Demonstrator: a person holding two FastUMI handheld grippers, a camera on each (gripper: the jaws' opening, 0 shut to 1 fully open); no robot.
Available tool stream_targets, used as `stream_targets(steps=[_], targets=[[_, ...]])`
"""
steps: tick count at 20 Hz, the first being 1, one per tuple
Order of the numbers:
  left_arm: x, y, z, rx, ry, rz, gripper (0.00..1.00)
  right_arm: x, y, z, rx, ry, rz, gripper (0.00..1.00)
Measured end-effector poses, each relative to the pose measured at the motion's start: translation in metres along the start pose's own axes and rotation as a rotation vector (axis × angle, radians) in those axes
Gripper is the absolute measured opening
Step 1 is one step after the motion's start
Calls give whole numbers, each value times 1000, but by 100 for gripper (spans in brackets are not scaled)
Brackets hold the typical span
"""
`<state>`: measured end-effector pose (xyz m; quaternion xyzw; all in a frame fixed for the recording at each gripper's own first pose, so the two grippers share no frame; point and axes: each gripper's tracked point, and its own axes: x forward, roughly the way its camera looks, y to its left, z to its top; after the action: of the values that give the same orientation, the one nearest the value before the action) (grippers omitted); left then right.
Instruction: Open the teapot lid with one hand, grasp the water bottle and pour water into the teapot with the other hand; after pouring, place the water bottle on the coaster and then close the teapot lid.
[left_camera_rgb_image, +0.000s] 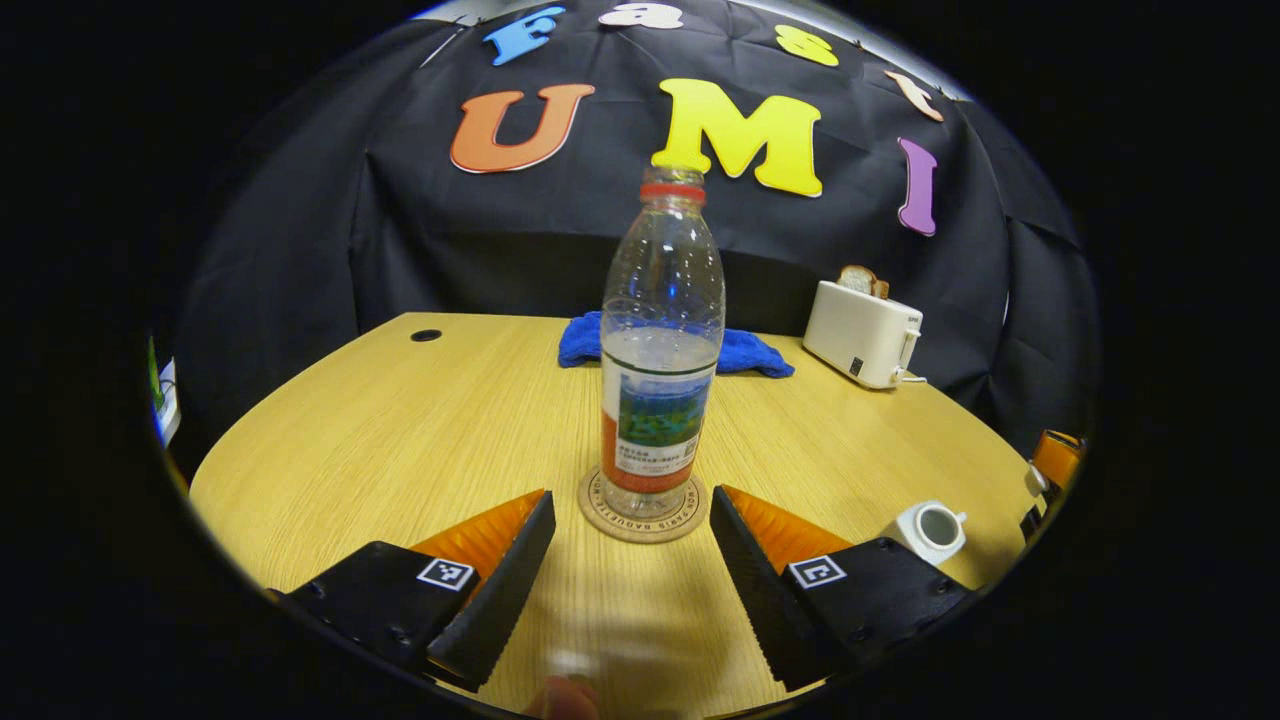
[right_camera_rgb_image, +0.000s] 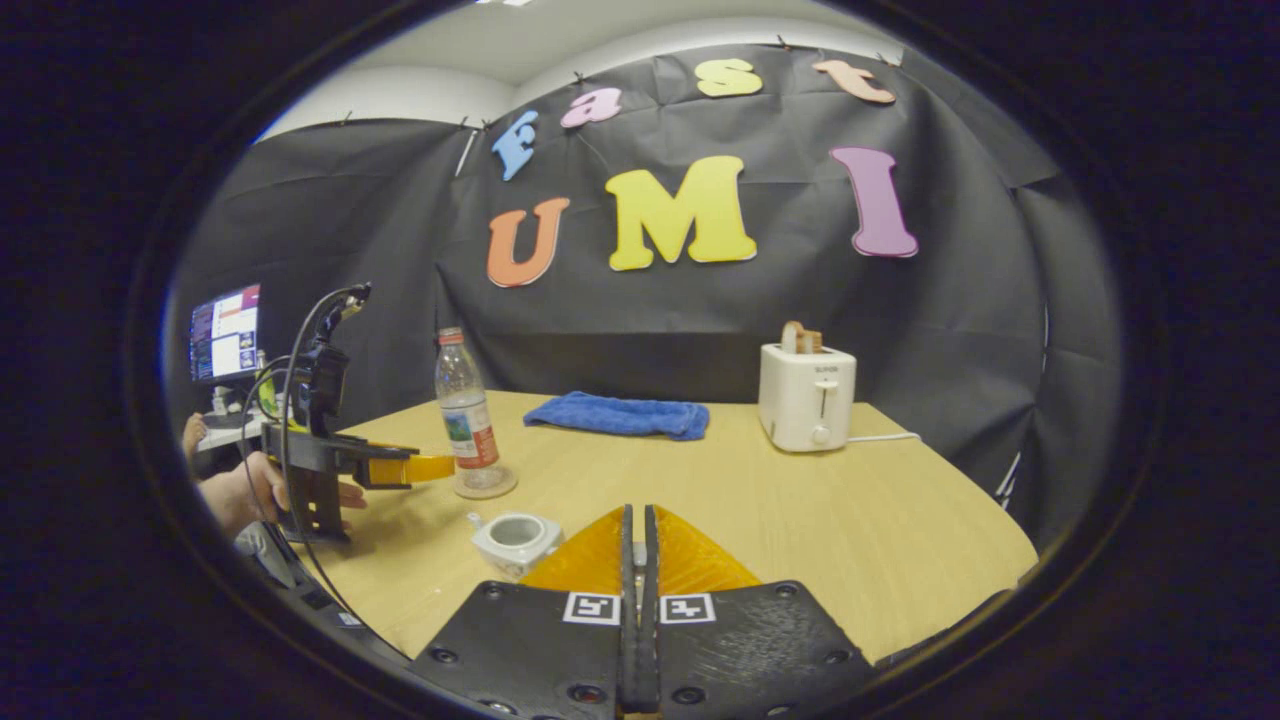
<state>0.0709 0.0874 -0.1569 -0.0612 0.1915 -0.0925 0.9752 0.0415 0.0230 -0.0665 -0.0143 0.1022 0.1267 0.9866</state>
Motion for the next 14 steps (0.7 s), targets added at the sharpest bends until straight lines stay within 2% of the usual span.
stream_targets(steps=[7,14], targets=[[-86,47,22,-45,-155,121,98,43,71,6,-20,-30,172,0],[-124,75,30,-30,-223,200,98,70,84,-11,-31,-20,203,0]])
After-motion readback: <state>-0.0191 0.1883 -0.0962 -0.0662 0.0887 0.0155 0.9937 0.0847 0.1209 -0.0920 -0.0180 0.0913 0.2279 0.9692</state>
